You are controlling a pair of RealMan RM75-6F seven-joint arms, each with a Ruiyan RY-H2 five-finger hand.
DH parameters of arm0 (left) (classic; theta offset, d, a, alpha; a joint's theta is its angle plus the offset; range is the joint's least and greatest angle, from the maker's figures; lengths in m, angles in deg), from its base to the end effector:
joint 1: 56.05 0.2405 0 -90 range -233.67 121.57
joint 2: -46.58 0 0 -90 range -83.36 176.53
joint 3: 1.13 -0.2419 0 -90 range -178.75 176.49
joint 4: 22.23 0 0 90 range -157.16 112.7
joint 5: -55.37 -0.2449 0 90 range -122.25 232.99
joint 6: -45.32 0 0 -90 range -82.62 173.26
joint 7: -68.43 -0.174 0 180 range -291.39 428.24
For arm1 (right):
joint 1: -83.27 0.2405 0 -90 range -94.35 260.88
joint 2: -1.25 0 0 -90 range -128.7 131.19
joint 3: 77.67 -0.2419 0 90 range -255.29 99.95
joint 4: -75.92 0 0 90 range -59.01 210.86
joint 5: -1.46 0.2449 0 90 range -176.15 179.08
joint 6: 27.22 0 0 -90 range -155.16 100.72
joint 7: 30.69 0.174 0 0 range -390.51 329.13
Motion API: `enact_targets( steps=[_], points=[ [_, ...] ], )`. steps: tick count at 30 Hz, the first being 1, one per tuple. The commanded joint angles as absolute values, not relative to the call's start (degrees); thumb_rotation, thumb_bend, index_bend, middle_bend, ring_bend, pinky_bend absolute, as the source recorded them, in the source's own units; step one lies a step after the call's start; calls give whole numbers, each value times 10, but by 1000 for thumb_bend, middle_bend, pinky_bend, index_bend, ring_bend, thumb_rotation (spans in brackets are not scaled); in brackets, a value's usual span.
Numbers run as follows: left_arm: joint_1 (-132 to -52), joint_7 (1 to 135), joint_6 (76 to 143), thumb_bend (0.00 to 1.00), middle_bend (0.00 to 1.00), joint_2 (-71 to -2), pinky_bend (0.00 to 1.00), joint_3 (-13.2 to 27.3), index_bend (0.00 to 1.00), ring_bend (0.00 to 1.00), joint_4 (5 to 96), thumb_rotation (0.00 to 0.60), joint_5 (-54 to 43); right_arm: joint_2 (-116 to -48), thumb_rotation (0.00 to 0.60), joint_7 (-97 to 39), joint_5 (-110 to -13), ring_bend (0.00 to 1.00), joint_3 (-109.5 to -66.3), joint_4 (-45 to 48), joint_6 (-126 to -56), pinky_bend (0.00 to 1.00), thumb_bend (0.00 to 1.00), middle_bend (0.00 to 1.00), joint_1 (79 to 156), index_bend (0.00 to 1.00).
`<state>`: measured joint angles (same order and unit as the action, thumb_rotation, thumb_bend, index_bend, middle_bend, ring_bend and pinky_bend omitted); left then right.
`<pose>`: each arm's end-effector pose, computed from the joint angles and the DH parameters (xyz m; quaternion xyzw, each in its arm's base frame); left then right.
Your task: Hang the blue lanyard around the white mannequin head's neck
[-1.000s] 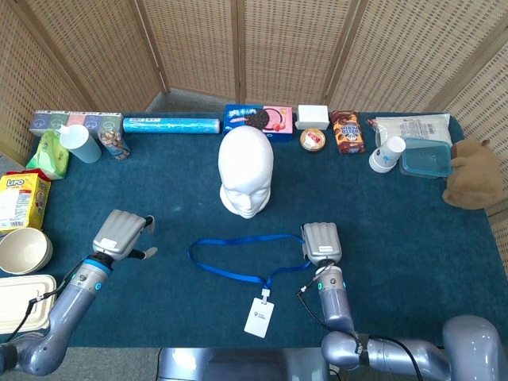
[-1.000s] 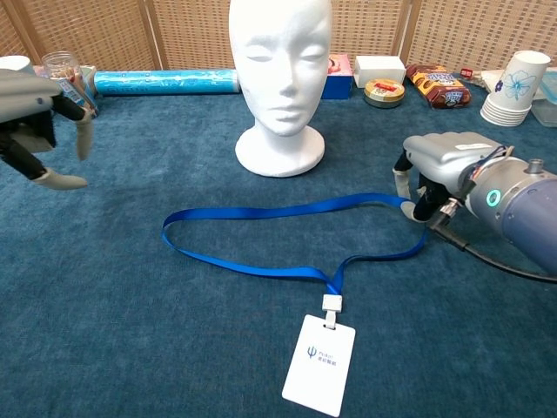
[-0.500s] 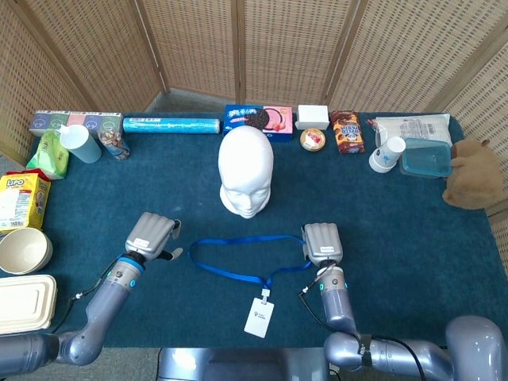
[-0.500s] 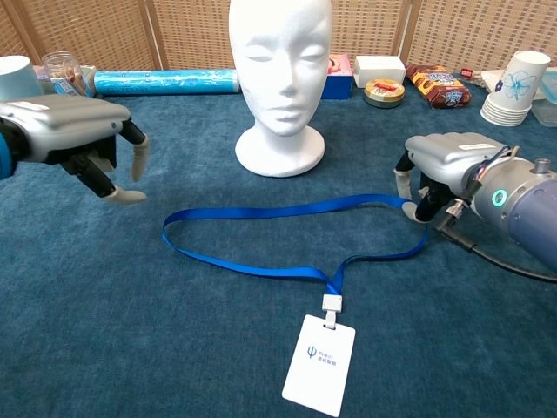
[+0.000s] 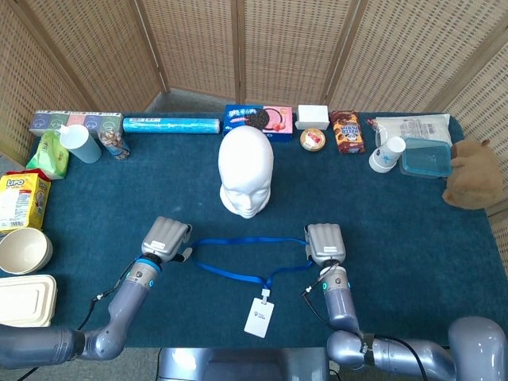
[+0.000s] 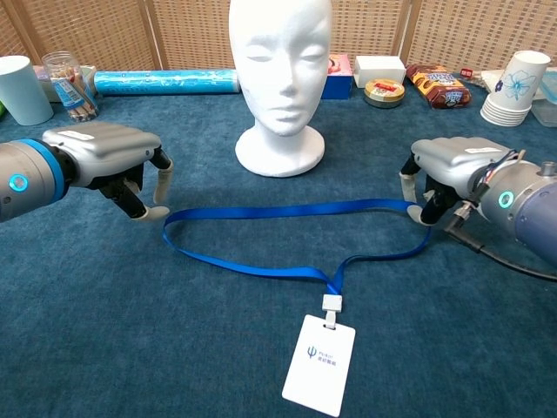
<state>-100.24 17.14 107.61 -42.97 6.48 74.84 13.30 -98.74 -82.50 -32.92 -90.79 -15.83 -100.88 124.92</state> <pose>-0.1254 0.3269 -0.0778 -0.7789 -0.3472 -0.2290 0.4695 -0.1320 -0.3308 -0.0885 0.6782 -0.4403 0.2347 0.5396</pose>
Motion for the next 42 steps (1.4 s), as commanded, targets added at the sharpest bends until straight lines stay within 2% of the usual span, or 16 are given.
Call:
enact_targets(
  steps=[1, 29, 37, 42],
  points=[
    [-1008, 169, 1077, 348, 1000, -436, 1000, 63, 515, 1000, 742, 456, 139, -987, 600, -824, -328, 1000, -907, -157, -1007, 1000, 529, 995, 1249, 613],
    [-1044, 158, 1088, 325, 1000, -489, 1000, 50, 516, 1000, 684, 457, 182, -985, 600, -807, -321, 1000, -904, -146, -994, 1000, 528, 996, 1245, 618],
    [-1046, 157, 1093, 325, 1000, -495, 1000, 47, 607, 1000, 678, 461, 188, -985, 600, -803, -319, 1000, -905, -141, -995, 1000, 529, 996, 1244, 620],
    [-1048, 156, 1093, 325, 1000, -495, 1000, 46, 619, 1000, 676, 461, 194, -985, 600, -801, -318, 1000, -906, -138, -994, 1000, 530, 996, 1244, 620]
  ],
)
